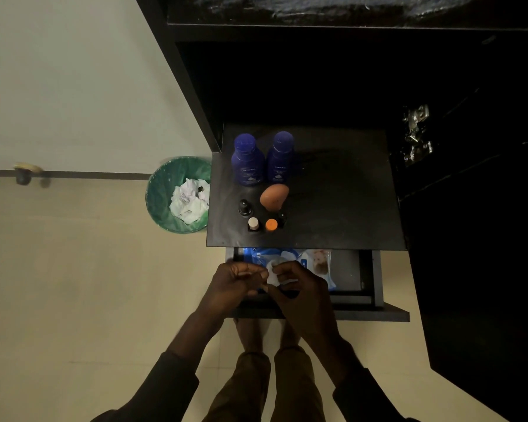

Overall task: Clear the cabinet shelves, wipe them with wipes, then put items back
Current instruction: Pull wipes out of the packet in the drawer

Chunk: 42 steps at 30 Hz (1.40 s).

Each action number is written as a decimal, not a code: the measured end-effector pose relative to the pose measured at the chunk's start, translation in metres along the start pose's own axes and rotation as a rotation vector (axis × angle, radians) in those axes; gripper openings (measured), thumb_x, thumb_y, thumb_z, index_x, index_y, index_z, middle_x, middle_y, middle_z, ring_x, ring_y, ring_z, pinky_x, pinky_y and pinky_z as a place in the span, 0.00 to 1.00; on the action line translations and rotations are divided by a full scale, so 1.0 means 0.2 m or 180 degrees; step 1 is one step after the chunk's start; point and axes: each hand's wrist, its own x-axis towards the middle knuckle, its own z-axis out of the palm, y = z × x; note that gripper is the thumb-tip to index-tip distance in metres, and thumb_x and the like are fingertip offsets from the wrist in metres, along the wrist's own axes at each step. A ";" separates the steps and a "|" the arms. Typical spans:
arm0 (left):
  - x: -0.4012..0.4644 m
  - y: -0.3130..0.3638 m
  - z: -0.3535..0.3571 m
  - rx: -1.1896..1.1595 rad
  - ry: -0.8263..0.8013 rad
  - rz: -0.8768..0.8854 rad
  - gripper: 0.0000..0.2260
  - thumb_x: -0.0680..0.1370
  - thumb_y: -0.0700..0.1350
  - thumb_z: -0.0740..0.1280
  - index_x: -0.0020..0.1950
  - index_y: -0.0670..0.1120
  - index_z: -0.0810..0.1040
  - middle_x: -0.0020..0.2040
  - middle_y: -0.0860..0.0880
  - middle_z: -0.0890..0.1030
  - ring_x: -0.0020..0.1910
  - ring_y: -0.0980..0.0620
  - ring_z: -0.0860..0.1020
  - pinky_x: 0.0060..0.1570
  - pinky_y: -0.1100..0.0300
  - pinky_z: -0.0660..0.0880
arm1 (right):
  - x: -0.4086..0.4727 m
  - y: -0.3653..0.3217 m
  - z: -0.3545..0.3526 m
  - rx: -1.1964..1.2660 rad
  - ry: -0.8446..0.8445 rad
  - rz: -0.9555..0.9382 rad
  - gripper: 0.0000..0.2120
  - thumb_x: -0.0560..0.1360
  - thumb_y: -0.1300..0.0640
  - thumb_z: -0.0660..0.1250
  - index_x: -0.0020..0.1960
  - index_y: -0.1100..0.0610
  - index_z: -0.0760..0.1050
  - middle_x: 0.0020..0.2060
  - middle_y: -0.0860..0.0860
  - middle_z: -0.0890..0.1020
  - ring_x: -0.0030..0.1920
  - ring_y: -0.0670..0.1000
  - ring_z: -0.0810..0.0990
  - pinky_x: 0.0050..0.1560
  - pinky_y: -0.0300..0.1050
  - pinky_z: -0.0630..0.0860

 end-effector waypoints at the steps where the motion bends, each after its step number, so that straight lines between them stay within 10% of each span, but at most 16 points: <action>1: 0.00 0.00 0.00 0.0016 -0.0018 0.0025 0.05 0.78 0.40 0.67 0.47 0.46 0.84 0.45 0.49 0.86 0.45 0.56 0.84 0.43 0.67 0.78 | 0.00 0.00 0.00 0.0004 0.0010 -0.0017 0.18 0.72 0.55 0.74 0.59 0.54 0.76 0.51 0.41 0.79 0.49 0.37 0.77 0.49 0.27 0.74; 16: 0.02 0.00 0.04 0.0261 -0.0127 0.0343 0.09 0.79 0.37 0.66 0.46 0.48 0.84 0.46 0.53 0.86 0.47 0.57 0.83 0.45 0.68 0.78 | 0.01 0.04 -0.05 0.0348 0.0134 -0.0098 0.08 0.75 0.63 0.70 0.52 0.55 0.80 0.50 0.45 0.83 0.52 0.42 0.82 0.55 0.39 0.79; 35: 0.01 -0.01 0.04 0.0256 -0.0066 0.0130 0.08 0.81 0.42 0.64 0.47 0.52 0.82 0.47 0.54 0.84 0.49 0.58 0.81 0.45 0.69 0.75 | 0.01 0.08 -0.02 0.0780 -0.0105 0.0865 0.13 0.81 0.50 0.60 0.60 0.56 0.73 0.56 0.51 0.80 0.54 0.49 0.82 0.54 0.51 0.81; 42: 0.01 -0.03 0.04 0.0433 -0.0141 0.0226 0.08 0.81 0.41 0.64 0.47 0.49 0.82 0.46 0.55 0.84 0.48 0.59 0.81 0.46 0.69 0.74 | 0.01 0.01 -0.06 0.0679 -0.0361 0.0572 0.07 0.76 0.57 0.69 0.51 0.47 0.75 0.48 0.39 0.78 0.51 0.37 0.77 0.49 0.32 0.74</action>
